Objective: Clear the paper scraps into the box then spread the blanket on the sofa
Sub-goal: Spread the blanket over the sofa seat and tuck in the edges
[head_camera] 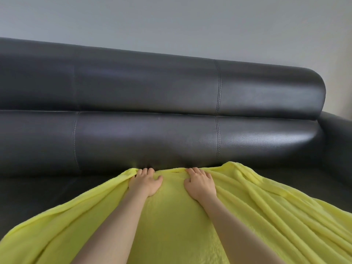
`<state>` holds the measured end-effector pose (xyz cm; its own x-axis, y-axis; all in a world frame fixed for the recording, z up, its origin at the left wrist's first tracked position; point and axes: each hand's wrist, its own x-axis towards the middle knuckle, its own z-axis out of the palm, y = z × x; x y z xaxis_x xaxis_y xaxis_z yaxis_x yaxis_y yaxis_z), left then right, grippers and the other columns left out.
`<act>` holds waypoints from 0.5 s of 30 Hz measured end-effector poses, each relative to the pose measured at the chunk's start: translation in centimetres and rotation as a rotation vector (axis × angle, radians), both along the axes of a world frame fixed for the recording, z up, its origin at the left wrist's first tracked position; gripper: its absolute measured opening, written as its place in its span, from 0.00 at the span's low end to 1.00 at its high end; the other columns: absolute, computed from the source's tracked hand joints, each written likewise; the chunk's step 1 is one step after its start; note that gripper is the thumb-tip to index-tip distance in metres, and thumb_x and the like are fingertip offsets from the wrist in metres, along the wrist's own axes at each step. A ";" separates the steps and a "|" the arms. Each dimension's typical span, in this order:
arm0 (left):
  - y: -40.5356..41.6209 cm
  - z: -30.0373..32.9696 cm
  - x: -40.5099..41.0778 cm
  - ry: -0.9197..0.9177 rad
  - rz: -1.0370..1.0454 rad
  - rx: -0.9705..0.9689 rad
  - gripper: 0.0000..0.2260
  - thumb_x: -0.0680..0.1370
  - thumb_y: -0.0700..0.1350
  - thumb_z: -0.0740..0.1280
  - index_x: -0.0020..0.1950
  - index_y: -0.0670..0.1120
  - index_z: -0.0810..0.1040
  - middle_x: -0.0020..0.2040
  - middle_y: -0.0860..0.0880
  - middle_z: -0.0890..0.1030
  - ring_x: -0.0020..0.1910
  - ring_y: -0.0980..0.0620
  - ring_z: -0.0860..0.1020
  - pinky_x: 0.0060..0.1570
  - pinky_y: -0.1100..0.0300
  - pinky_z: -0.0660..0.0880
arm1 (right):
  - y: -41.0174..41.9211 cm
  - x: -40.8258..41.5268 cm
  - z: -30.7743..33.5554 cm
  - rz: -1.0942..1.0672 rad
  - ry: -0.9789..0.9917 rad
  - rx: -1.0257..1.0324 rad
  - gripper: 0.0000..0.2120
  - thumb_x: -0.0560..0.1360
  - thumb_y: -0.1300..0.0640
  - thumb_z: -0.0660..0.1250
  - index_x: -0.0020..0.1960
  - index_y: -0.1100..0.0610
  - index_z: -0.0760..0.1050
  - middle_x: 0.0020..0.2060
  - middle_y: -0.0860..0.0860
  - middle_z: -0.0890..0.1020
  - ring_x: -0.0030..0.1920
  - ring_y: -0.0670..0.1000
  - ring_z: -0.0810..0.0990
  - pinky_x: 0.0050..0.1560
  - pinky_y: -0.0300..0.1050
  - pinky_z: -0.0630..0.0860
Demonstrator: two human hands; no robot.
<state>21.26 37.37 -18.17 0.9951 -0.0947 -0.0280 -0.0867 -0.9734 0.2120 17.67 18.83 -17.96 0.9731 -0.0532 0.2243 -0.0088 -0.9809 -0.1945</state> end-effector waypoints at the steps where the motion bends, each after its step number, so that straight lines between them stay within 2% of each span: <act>1: 0.0 0.0 0.0 -0.002 0.002 -0.002 0.25 0.80 0.60 0.48 0.74 0.50 0.61 0.73 0.49 0.65 0.72 0.49 0.61 0.68 0.52 0.61 | 0.0 0.1 0.0 -0.002 0.049 0.001 0.24 0.79 0.53 0.50 0.75 0.51 0.61 0.72 0.48 0.67 0.72 0.50 0.63 0.72 0.48 0.57; 6: 0.0 0.1 0.1 -0.014 0.005 -0.011 0.25 0.80 0.60 0.48 0.73 0.50 0.62 0.72 0.50 0.66 0.72 0.49 0.61 0.68 0.52 0.62 | -0.2 0.8 0.3 -0.009 0.183 0.006 0.25 0.79 0.51 0.47 0.77 0.50 0.58 0.75 0.48 0.62 0.75 0.51 0.59 0.74 0.49 0.54; 11: 0.5 0.4 0.5 0.014 -0.024 -0.038 0.25 0.80 0.62 0.50 0.72 0.52 0.64 0.72 0.50 0.66 0.72 0.49 0.61 0.66 0.53 0.63 | -0.6 2.1 1.2 -0.034 0.296 0.066 0.25 0.79 0.49 0.46 0.74 0.51 0.62 0.73 0.50 0.66 0.73 0.54 0.62 0.71 0.52 0.59; 15: 2.0 0.8 1.5 0.115 -0.059 -0.151 0.23 0.80 0.63 0.50 0.68 0.54 0.69 0.69 0.49 0.70 0.70 0.48 0.64 0.67 0.51 0.64 | -0.6 3.5 1.4 -0.085 0.350 0.000 0.27 0.79 0.43 0.44 0.74 0.52 0.64 0.72 0.52 0.68 0.72 0.55 0.63 0.70 0.52 0.61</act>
<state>22.79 39.40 -17.33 0.9789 -0.1641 -0.1219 -0.1091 -0.9237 0.3674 21.14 18.26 -16.60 0.9829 -0.1377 -0.1221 -0.1570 -0.9736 -0.1656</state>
